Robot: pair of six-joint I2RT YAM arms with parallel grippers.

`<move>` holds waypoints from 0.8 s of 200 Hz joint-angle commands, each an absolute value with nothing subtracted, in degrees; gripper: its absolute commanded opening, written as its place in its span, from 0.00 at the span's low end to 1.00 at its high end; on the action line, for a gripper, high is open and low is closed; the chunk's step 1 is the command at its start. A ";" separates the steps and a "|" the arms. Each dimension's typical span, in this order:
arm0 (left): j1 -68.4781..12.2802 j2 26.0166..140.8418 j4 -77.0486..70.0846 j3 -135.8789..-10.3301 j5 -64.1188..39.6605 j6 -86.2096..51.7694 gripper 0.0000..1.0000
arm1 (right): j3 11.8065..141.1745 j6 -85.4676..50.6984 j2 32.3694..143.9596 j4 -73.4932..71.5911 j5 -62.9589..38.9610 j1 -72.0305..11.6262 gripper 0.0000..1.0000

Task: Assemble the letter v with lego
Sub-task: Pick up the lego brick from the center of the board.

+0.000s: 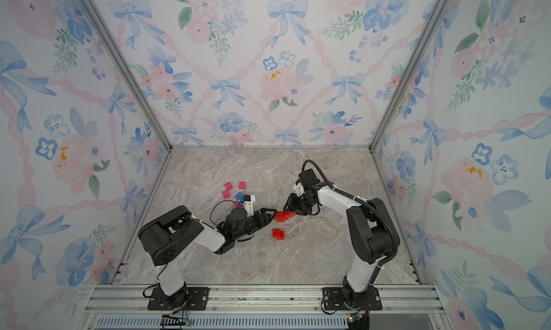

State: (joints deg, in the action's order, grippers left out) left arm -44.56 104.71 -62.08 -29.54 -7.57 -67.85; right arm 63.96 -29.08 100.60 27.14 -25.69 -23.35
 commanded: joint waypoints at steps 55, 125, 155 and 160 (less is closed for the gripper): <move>-45.69 102.18 -59.12 -26.31 -11.24 -59.47 0.47 | 66.10 -28.17 101.68 28.04 -24.61 -24.41 0.45; -48.84 102.33 -58.95 -26.22 -15.00 -57.99 0.37 | 66.45 -27.40 101.65 29.50 -23.67 -24.52 0.45; -49.61 100.13 -58.76 -23.53 -15.30 -59.03 0.39 | 66.45 -27.23 101.39 29.83 -23.57 -24.60 0.45; -49.86 99.53 -58.68 -23.02 -15.21 -59.39 0.39 | 66.45 -27.24 101.38 29.82 -23.54 -24.60 0.46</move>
